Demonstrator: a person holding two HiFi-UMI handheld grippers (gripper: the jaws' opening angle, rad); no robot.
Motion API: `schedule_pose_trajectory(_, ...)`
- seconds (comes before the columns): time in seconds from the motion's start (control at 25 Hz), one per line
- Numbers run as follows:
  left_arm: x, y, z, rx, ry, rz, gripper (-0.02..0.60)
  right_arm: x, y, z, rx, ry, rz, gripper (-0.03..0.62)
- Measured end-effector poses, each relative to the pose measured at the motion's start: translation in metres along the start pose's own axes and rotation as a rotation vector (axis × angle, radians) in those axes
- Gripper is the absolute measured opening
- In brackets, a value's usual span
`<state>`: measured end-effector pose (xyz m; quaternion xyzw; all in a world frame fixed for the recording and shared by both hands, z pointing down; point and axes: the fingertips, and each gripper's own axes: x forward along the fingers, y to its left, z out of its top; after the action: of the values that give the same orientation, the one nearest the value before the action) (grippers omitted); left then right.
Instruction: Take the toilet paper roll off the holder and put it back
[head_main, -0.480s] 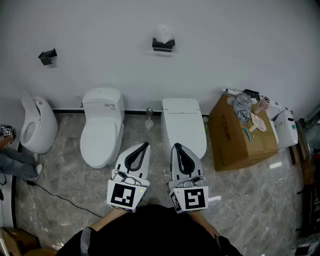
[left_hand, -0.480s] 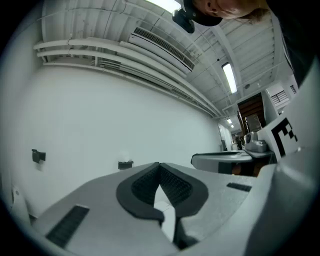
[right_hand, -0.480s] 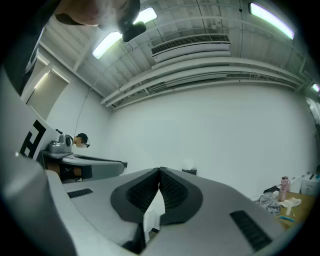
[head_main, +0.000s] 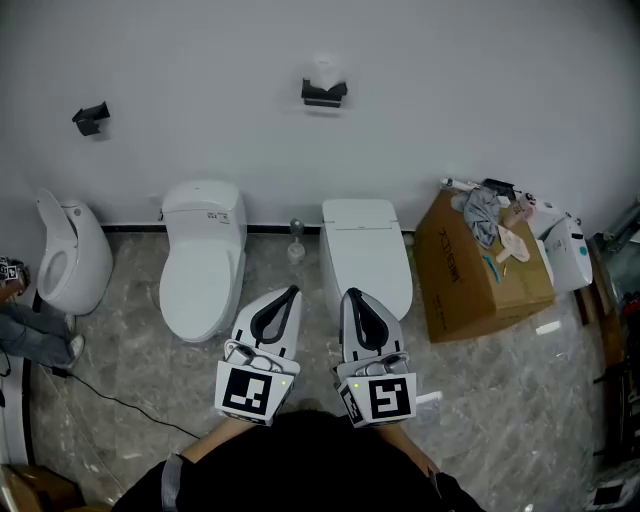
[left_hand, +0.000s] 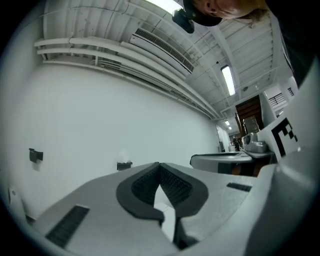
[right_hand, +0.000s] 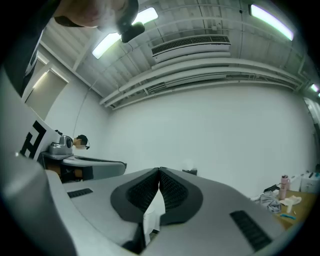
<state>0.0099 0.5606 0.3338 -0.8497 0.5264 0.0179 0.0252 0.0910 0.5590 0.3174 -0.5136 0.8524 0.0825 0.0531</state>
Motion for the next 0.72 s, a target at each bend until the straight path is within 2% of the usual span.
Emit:
schedule_pose_trajectory(0.24,-0.002,0.009,-0.007,-0.012,0.008,-0.014,0.006,0.003,0.003,-0.01,0.036,0.012,-0.029,0.023)
schedule_pose_trajectory(0.44,0.002,0.014,-0.012,-0.017,0.006,-0.016,0.006,0.011,0.005,-0.015,0.04,0.006,-0.018,0.023)
schedule_pose_trajectory(0.72,0.031,0.032,-0.017,-0.027,0.001,-0.013,0.006,0.042,-0.005,-0.026,0.045,0.008,-0.005,0.023)
